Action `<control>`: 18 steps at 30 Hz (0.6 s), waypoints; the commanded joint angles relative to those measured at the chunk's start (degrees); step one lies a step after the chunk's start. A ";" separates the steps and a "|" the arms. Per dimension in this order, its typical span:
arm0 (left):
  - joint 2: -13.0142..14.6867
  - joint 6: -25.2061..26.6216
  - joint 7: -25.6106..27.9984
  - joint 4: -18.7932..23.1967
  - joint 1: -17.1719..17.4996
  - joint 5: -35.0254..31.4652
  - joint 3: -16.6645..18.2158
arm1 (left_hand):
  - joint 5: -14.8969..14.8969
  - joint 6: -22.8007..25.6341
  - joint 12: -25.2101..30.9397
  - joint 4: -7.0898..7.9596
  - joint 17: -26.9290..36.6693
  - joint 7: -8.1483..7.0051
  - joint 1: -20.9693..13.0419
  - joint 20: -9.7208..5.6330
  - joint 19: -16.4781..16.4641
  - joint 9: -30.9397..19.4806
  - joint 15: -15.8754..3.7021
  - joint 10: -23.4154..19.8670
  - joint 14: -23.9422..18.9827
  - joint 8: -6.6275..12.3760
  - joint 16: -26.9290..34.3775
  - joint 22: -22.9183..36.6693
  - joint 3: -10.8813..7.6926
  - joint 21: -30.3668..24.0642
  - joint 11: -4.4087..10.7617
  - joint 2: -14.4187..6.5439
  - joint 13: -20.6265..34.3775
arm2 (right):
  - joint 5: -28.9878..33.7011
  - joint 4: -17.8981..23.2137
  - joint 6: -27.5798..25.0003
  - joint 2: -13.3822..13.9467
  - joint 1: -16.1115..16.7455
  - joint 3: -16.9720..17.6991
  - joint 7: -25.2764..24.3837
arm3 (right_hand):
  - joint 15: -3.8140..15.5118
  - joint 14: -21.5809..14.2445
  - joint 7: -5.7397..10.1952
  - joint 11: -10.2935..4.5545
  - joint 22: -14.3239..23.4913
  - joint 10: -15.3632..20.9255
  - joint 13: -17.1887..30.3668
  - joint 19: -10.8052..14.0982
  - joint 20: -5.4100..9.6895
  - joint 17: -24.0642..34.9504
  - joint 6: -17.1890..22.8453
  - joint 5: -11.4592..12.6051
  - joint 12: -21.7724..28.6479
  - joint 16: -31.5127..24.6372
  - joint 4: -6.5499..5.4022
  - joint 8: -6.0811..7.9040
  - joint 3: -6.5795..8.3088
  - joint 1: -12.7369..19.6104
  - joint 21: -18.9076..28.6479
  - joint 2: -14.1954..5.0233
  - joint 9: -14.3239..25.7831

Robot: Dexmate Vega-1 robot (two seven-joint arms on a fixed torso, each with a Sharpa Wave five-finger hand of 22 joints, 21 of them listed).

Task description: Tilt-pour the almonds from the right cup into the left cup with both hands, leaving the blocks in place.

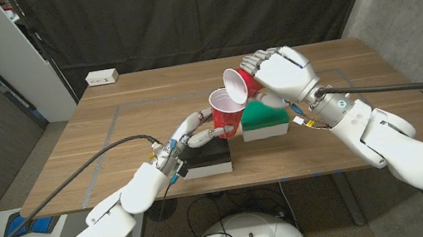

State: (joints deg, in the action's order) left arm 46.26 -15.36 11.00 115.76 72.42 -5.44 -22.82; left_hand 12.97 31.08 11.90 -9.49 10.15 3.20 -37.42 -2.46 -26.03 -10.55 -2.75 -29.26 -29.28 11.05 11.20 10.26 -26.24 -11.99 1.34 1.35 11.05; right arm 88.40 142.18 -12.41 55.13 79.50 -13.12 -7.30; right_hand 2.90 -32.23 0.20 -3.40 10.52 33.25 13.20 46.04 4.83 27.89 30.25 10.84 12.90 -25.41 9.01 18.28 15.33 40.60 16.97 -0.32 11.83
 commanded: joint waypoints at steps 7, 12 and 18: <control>-0.81 -1.38 -0.06 -0.66 -0.01 1.01 0.45 | 0.33 0.42 -0.08 0.21 0.10 0.18 0.18 -1.95 -0.43 -0.20 -2.64 -0.35 -0.33 -0.02 -0.18 0.23 -0.39 -0.22 0.06 -0.53 0.24 | 13.53 2.60 1.51 2.10 -1.97 -1.45 4.96 | 5.58 0.49 0.69 -0.72 0.27 -0.25 0.36 -0.19 0.93 -0.01 -0.28 0.33 -0.25 0.74 0.25 -0.17 0.60 1.35 -0.31 -0.45 0.17; -0.84 -1.63 -0.42 -0.70 -0.25 1.02 0.39 | 0.33 0.48 -0.06 0.21 0.10 0.19 0.23 -1.92 -0.48 -0.20 -2.65 -0.43 -0.45 0.00 -0.16 0.23 -0.43 -0.24 0.04 -0.55 0.25 | 17.32 3.09 2.40 2.08 -3.31 -2.51 7.53 | 5.63 0.50 0.90 -0.81 0.26 -0.39 0.43 -0.24 1.08 -0.07 -0.40 0.35 -0.31 0.92 0.21 -0.23 0.76 1.50 -0.34 -0.56 0.16; -1.04 -1.85 -0.42 -0.75 -0.23 1.22 0.53 | 0.34 0.50 -0.13 0.24 0.10 0.16 0.31 -1.92 -0.53 -0.20 -2.63 -0.31 -0.42 0.00 -0.19 0.23 -0.45 -0.25 0.18 -0.58 0.25 | 24.38 3.03 1.14 0.80 -4.06 -4.60 9.32 | 5.83 1.13 1.22 -1.10 0.25 -0.80 0.53 -0.57 1.31 -0.12 -0.62 0.35 -0.46 1.40 0.14 -0.32 0.88 1.59 -0.51 -0.54 0.14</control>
State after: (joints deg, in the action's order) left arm 45.57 -16.61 10.82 115.30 72.37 -4.58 -22.45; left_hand 12.96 31.29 11.90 -9.49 10.15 3.40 -37.11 -2.45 -26.03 -10.53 -2.75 -29.26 -29.28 11.04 11.20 10.26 -26.24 -11.99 1.34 1.04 11.04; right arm 102.94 144.53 -11.06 56.63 77.07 -15.31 -1.56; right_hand 2.89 -31.63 0.92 -4.11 10.52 32.72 13.46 45.73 5.13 27.61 29.57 10.84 12.68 -24.34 9.29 18.14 15.61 41.65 16.58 -0.76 11.87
